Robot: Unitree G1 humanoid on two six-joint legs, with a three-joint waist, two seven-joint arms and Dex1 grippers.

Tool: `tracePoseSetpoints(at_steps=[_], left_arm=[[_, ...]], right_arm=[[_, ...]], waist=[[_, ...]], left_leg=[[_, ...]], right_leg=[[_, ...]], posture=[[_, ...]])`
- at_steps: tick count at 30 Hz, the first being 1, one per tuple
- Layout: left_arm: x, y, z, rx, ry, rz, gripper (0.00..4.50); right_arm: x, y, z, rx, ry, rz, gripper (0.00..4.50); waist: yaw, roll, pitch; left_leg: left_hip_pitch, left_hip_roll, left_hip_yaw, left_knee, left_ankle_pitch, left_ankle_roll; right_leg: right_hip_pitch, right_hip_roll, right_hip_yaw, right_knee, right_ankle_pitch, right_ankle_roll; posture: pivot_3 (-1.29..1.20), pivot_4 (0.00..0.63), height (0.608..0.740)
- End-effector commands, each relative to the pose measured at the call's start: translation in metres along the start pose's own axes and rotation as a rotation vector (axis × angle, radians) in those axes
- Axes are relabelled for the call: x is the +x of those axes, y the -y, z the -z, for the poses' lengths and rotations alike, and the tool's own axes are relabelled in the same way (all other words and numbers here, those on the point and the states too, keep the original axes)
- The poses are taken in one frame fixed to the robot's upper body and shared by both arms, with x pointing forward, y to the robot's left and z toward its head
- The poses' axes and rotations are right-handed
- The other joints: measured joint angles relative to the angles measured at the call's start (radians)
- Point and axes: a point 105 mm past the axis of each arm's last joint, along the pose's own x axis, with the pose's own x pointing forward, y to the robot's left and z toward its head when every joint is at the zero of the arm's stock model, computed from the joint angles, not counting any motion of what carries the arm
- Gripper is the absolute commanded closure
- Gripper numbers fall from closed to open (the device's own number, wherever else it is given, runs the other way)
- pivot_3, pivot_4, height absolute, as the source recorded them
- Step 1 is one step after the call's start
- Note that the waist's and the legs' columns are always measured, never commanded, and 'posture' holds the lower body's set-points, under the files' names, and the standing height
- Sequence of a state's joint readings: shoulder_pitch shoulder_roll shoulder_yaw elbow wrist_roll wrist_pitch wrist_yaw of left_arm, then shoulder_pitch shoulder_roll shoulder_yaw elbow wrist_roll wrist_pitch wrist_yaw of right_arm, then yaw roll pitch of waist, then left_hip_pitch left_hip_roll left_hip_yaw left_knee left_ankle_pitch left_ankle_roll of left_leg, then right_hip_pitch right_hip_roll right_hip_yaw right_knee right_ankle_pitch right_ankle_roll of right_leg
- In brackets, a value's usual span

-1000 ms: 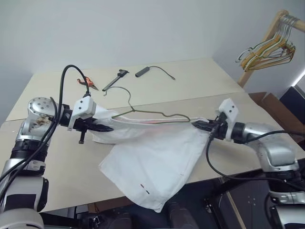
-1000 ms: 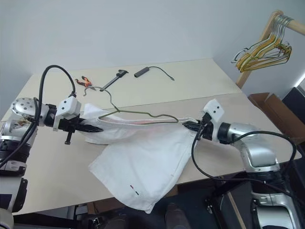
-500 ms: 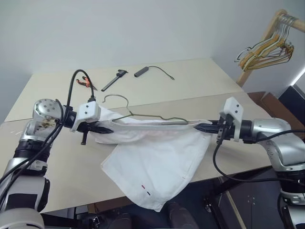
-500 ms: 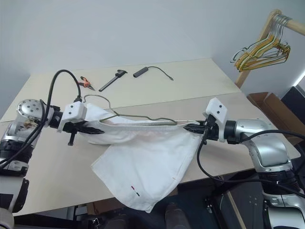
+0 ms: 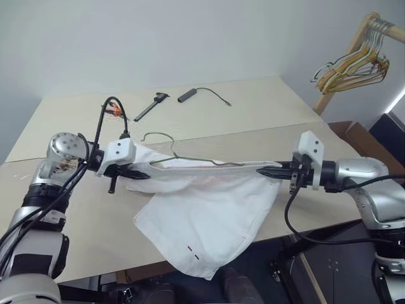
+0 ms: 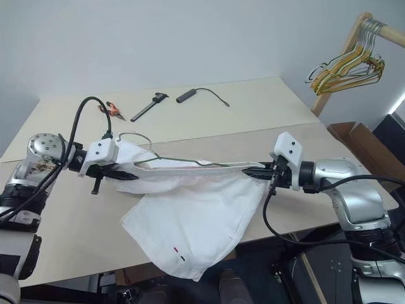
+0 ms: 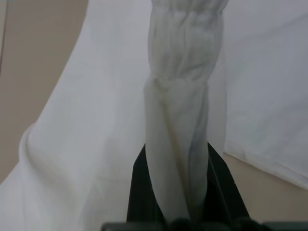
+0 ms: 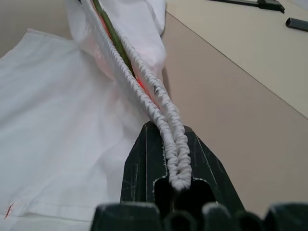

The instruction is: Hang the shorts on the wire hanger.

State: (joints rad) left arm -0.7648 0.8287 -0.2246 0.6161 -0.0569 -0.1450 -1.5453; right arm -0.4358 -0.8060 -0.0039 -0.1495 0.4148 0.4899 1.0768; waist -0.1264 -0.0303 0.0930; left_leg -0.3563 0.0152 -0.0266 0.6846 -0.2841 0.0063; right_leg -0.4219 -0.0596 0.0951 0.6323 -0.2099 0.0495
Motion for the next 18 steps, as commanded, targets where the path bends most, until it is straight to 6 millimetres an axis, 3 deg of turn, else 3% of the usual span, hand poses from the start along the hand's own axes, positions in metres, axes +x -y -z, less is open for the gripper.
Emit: tracePoseSetpoints(at_steps=[1,5,12,18], left_arm=[[-0.001,0.001,0.005,0.033,-0.073,0.019,4.5],[0.012,-0.012,-0.007,0.058,-0.056,-0.015,4.5],[0.025,-0.028,-0.018,0.07,-0.055,-0.067,4.5],[0.027,-0.031,-0.018,0.074,-0.062,-0.074,4.5]], right_arm=[[0.0,0.005,-0.032,-0.109,0.059,0.032,4.49],[0.022,-0.011,-0.038,-0.163,0.057,-0.014,4.49],[0.03,-0.034,-0.037,-0.203,0.027,-0.082,2.17],[0.021,-0.028,-0.035,-0.196,0.004,-0.037,0.1]], waist=[[0.0,0.0,0.0],[0.005,0.0,0.0],[0.007,0.0,0.0],[-0.001,0.0,0.0]], left_leg=[[0.0,0.0,0.0,0.0,0.0,0.0],[0.0,0.0,0.0,0.0,0.0,0.0],[-0.002,0.0,-0.001,0.0,0.0,0.0],[-0.001,0.0,0.0,0.0,0.0,0.0]], right_leg=[[0.0,0.0,0.0,0.0,0.0,0.0],[0.0,0.0,0.0,0.0,0.0,0.0],[-0.001,0.0,-0.001,-0.001,0.0,0.0],[0.0,0.0,0.0,0.0,0.0,0.0]], posture=[[-0.09,0.048,0.74],[-0.09,0.047,0.74],[-0.09,0.047,0.74],[-0.1,0.049,0.74]])
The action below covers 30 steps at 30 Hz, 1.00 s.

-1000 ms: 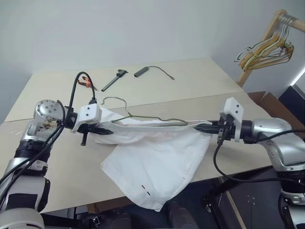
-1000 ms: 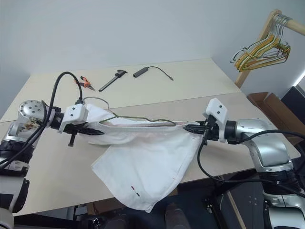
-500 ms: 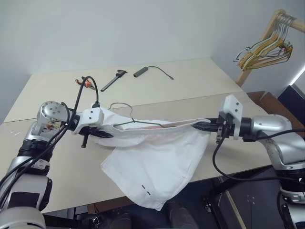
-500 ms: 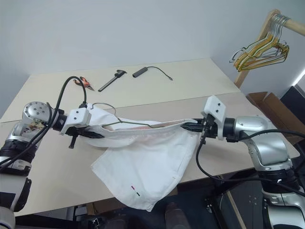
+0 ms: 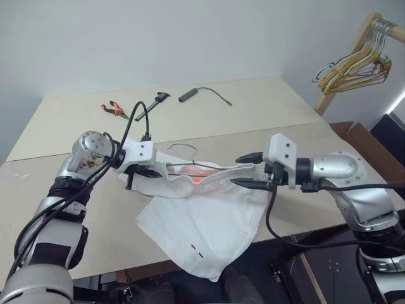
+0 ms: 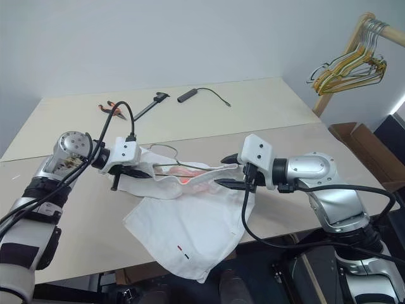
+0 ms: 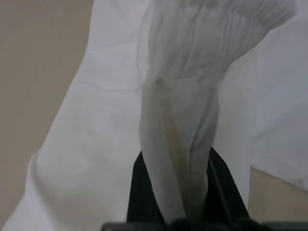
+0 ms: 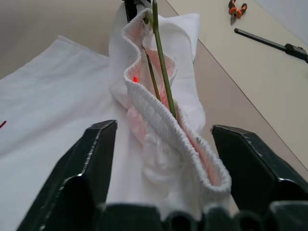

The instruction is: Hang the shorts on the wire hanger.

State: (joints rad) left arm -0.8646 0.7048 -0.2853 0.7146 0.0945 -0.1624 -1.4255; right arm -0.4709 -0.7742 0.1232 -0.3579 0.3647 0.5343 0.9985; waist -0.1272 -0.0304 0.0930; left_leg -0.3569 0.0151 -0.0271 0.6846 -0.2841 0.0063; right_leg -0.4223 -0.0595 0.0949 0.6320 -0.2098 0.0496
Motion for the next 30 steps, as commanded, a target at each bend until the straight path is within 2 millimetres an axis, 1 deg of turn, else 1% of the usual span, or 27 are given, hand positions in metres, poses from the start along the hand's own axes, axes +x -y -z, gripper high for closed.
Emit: tracePoseSetpoints(at_steps=[1,3,4,5,7,9,11,15,18,20,21,22,26,30], left_arm=[[-0.006,-0.011,-0.01,0.032,0.006,-0.038,4.5],[-0.006,-0.011,-0.011,0.037,0.007,-0.038,4.5],[-0.007,-0.012,-0.011,0.041,0.009,-0.038,4.5],[-0.007,-0.012,-0.012,0.045,0.011,-0.037,4.5],[-0.008,-0.012,-0.014,0.05,0.016,-0.037,4.5],[-0.009,-0.013,-0.015,0.051,0.02,-0.044,4.5],[-0.009,-0.014,-0.016,0.053,0.024,-0.046,4.5],[-0.008,-0.014,-0.02,0.059,0.036,-0.047,4.5],[-0.01,-0.014,-0.021,0.062,0.042,-0.052,4.5],[-0.012,-0.014,-0.022,0.061,0.045,-0.056,4.5],[-0.012,-0.014,-0.022,0.06,0.046,-0.058,4.5],[-0.013,-0.013,-0.022,0.06,0.047,-0.059,4.5],[-0.016,-0.012,-0.02,0.056,0.048,-0.066,4.5],[-0.018,-0.011,-0.023,0.051,0.075,-0.068,4.5]], right_arm=[[-0.013,0.01,-0.006,-0.034,-0.011,0.058,0.04],[-0.021,0.02,-0.008,-0.039,-0.012,0.108,0.04],[-0.025,0.027,-0.013,-0.034,0.004,0.136,0.04],[-0.027,0.032,-0.019,-0.033,0.025,0.156,0.04],[-0.024,0.033,-0.033,-0.051,0.068,0.146,0.04],[-0.011,0.027,-0.044,-0.073,0.099,0.106,0.04],[0.007,0.02,-0.053,-0.072,0.116,0.061,0.04],[0.053,0.015,-0.062,-0.049,0.078,0.007,0.04],[0.073,0.015,-0.066,-0.022,0.054,-0.01,0.04],[0.082,0.016,-0.065,-0.007,0.038,-0.019,0.04],[0.085,0.017,-0.064,-0.005,0.031,-0.021,0.42],[0.087,0.017,-0.063,-0.011,0.024,-0.025,0.61],[0.087,0.016,-0.065,-0.032,0.039,-0.048,1.95],[0.085,0.014,-0.067,-0.06,0.058,-0.08,3.39]], waist=[[0.001,0.0,0.0],[0.002,0.0,0.0],[0.002,0.0,0.0],[0.001,0.0,0.0],[-0.001,0.0,0.0],[-0.004,0.0,0.0],[-0.006,0.0,0.0],[-0.019,0.0,0.0],[-0.022,0.0,0.0],[-0.022,0.0,0.0],[-0.021,0.0,0.0],[-0.02,0.0,0.0],[-0.02,0.001,0.0],[-0.022,0.001,0.0]], left_leg=[[0.0,0.0,0.0,0.0,0.0,0.0],[0.0,0.0,0.0,0.0,0.0,0.0],[0.0,0.0,0.0,0.0,0.0,0.0],[0.0,0.0,0.0,0.0,0.0,0.0],[0.0,0.0,0.001,0.0,0.0,0.0],[0.0,0.0,0.0,0.0,0.0,0.0],[0.0,0.001,0.0,0.0,0.0,0.0],[0.0,0.0,0.0,0.0,0.0,0.0],[-0.001,0.0,-0.002,0.0,0.0,0.0],[-0.003,0.0,-0.003,0.0,0.0,0.0],[-0.004,0.0,-0.003,0.0,0.0,0.0],[-0.004,0.0,-0.003,0.0,0.0,0.0],[-0.006,0.0,-0.006,0.0,0.0,0.0],[-0.005,0.0,-0.006,0.0,0.0,0.0]], right_leg=[[0.0,0.0,0.0,0.0,0.0,0.0],[0.0,0.0,0.0,0.0,0.0,0.0],[0.0,0.0,0.0,0.0,0.0,0.0],[0.0,0.0,0.0,-0.001,0.0,0.0],[0.0,0.0,0.0,0.0,0.0,0.0],[0.0,0.0,0.0,0.0,0.0,0.0],[0.0,0.001,0.0,0.0,0.0,0.0],[0.0,0.0,0.001,0.001,0.0,0.0],[-0.001,0.0,-0.001,0.001,0.0,-0.001],[-0.002,-0.001,-0.002,0.001,0.0,-0.001],[-0.003,-0.001,-0.002,0.001,0.0,-0.001],[-0.003,-0.001,-0.003,0.001,0.001,0.0],[-0.004,-0.002,-0.005,0.001,0.001,-0.001],[-0.003,-0.002,-0.005,0.001,0.001,-0.001]], posture=[[-0.1,0.049,0.74],[-0.1,0.051,0.74],[-0.1,0.052,0.74],[-0.1,0.052,0.74],[-0.1,0.051,0.74],[-0.1,0.051,0.74],[-0.1,0.051,0.74],[-0.09,0.045,0.74],[-0.08,0.044,0.74],[-0.08,0.044,0.74],[-0.08,0.044,0.74],[-0.07,0.044,0.74],[-0.07,0.045,0.74],[-0.06,0.047,0.74]])
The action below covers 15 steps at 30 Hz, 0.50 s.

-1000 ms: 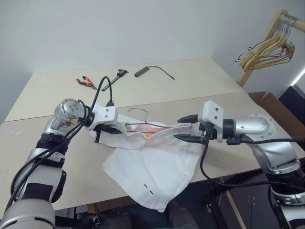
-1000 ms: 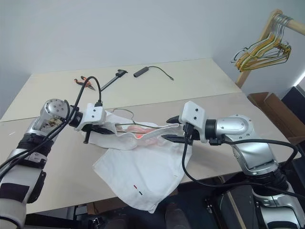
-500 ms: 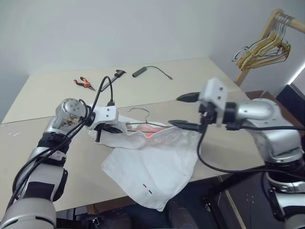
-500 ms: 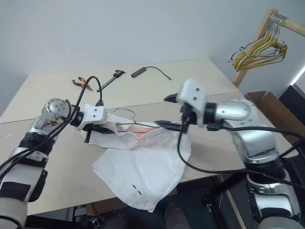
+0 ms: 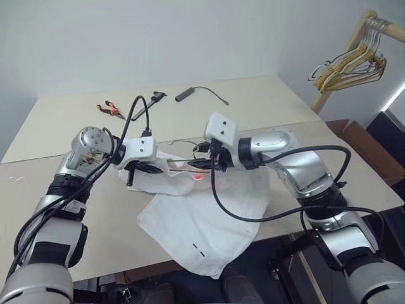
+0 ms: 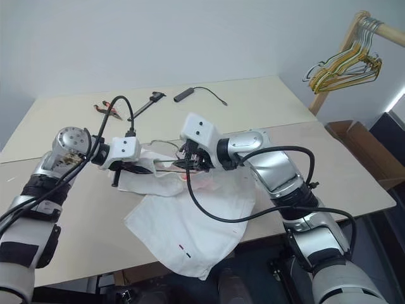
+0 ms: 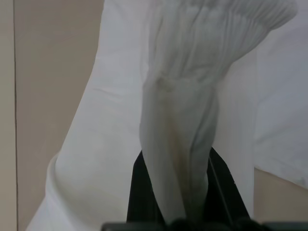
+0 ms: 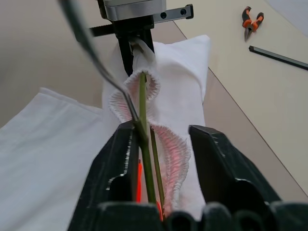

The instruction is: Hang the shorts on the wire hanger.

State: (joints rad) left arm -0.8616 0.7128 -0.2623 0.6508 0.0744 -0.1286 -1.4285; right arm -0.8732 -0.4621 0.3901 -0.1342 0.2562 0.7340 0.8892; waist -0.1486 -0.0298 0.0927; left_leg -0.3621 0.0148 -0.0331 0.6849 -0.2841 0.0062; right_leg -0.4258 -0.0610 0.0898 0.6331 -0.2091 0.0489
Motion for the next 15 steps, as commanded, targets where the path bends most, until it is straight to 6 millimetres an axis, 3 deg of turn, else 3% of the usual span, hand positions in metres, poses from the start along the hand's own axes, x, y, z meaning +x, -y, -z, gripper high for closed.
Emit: tracePoseSetpoints(at_steps=[1,3,6,11,15], left_arm=[[-0.011,-0.007,-0.014,0.032,0.061,-0.045,4.5],[-0.011,-0.007,-0.018,0.032,0.093,-0.052,4.5],[-0.013,-0.007,-0.021,0.027,0.115,-0.05,4.5],[-0.021,-0.007,-0.034,0.009,0.212,-0.051,3.01],[-0.041,-0.015,-0.033,-0.011,0.238,-0.131,1.72]], right_arm=[[-0.006,0.0,-0.018,-0.084,0.058,-0.024,3.72],[-0.006,-0.001,-0.021,-0.092,0.074,-0.044,4.45],[-0.007,0.001,-0.022,-0.106,0.082,-0.044,4.48],[-0.007,0.007,-0.023,-0.117,0.083,-0.028,4.5],[-0.016,0.013,-0.022,-0.106,0.092,-0.026,4.5]], waist=[[-0.001,0.0,0.0],[-0.001,0.0,0.0],[-0.002,0.0,0.0],[-0.001,0.0,0.0],[-0.002,0.0,0.0]], left_leg=[[0.0,0.0,0.0,0.0,0.0,0.0],[0.0,0.0,0.0,0.0,0.0,0.0],[0.0,0.0,0.0,0.0,0.0,0.0],[0.0,0.0,-0.001,0.0,0.0,0.0],[0.0,0.0,-0.001,0.0,0.0,0.0]], right_leg=[[0.0,0.0,0.0,0.0,0.0,0.0],[0.0,0.0,0.0,0.0,0.0,0.0],[0.0,0.0,0.0,0.0,0.0,0.0],[0.0,0.0,-0.001,0.0,0.0,0.0],[0.0,0.0,-0.001,0.0,0.0,0.0]], posture=[[-0.06,0.047,0.74],[-0.06,0.048,0.74],[-0.05,0.049,0.74],[-0.05,0.046,0.74],[-0.05,0.044,0.74]])
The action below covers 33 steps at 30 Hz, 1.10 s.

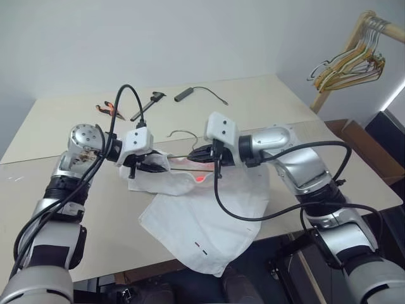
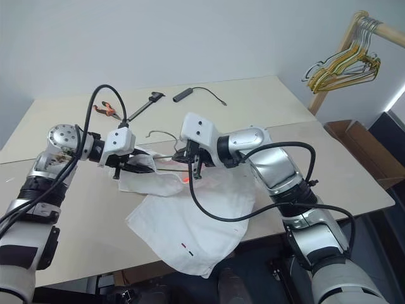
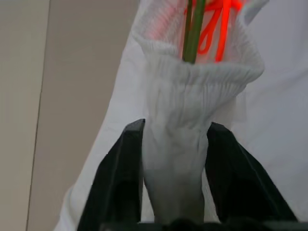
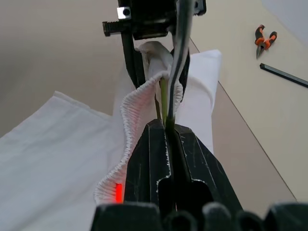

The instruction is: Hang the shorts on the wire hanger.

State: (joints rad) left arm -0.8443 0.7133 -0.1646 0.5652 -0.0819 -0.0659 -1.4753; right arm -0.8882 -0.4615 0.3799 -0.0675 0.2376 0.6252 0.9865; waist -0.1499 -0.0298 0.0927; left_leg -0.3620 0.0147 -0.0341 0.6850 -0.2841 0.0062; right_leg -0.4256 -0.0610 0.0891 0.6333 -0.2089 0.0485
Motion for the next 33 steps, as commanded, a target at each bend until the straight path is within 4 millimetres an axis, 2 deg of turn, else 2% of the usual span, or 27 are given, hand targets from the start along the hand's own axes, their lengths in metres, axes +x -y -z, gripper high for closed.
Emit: tracePoseSetpoints(at_steps=[1,5,8,11,15,18,24,30,33], left_arm=[[-0.025,-0.012,-0.01,0.006,0.042,-0.099,1.42],[-0.043,-0.014,0.0,-0.015,0.037,-0.162,0.09],[-0.041,-0.005,0.017,-0.019,-0.015,-0.149,0.01],[-0.03,-0.005,0.035,-0.035,-0.06,-0.19,0.01],[-0.008,-0.01,0.038,-0.082,0.006,-0.23,0.01],[-0.002,-0.012,0.034,-0.087,0.039,-0.212,0.62],[-0.01,-0.008,0.036,-0.056,-0.005,-0.153,2.71],[-0.018,-0.008,0.036,-0.038,-0.023,-0.14,4.46],[-0.021,-0.011,0.037,-0.028,-0.054,-0.154,4.46]], right_arm=[[-0.016,0.012,-0.019,-0.055,0.058,0.039,4.5],[-0.027,0.016,-0.021,-0.042,0.066,0.038,4.5],[-0.032,0.016,-0.023,-0.046,0.073,0.031,4.5],[-0.035,0.014,-0.025,-0.058,0.08,0.021,4.5],[-0.036,0.01,-0.029,-0.071,0.091,-0.001,4.5],[-0.037,0.009,-0.029,-0.073,0.09,-0.006,4.5],[-0.04,0.011,-0.027,-0.07,0.08,0.002,4.5],[-0.043,0.012,-0.024,-0.07,0.067,0.004,4.5],[-0.044,0.013,-0.022,-0.074,0.057,0.005,4.5]], waist=[[-0.002,0.0,0.0],[-0.002,0.0,0.0],[-0.002,0.001,0.0],[0.0,0.001,0.0],[0.009,0.001,0.0],[0.015,0.0,-0.001],[0.006,0.0,-0.001],[0.002,0.0,-0.001],[0.003,0.0,-0.001]], left_leg=[[0.0,0.0,0.0,0.0,0.0,0.0],[0.0,0.0,0.0,0.0,0.0,0.0],[0.001,0.0,0.0,0.0,0.0,0.0],[0.001,0.0,0.0,0.0,0.0,0.0],[0.0,0.0,0.0,0.0,0.0,0.0],[-0.001,0.0,-0.001,0.0,0.0,0.0],[-0.001,0.0,-0.001,0.0,0.0,0.0],[-0.001,0.0,-0.001,0.0,0.0,0.0],[-0.001,0.0,-0.001,0.0,0.0,0.0]], right_leg=[[0.0,0.0,0.0,0.0,0.0,0.0],[0.0,0.0,0.0,0.0,0.0,0.0],[0.0,0.0,0.0,0.0,0.0,0.0],[0.0,0.0,0.0,0.0,0.0,0.0],[0.0,0.0,-0.001,0.0,0.0,-0.001],[0.0,-0.001,-0.001,-0.001,0.001,0.0],[-0.001,0.0,-0.001,0.0,0.001,-0.001],[0.0,0.0,-0.001,0.0,0.001,-0.001],[0.0,0.0,-0.002,0.0,0.001,-0.001]], posture=[[-0.06,0.044,0.74],[-0.06,0.043,0.74],[-0.06,0.044,0.74],[-0.06,0.043,0.74],[-0.06,0.041,0.74],[-0.06,0.04,0.74],[-0.07,0.039,0.74],[-0.06,0.04,0.74],[-0.06,0.04,0.74]])
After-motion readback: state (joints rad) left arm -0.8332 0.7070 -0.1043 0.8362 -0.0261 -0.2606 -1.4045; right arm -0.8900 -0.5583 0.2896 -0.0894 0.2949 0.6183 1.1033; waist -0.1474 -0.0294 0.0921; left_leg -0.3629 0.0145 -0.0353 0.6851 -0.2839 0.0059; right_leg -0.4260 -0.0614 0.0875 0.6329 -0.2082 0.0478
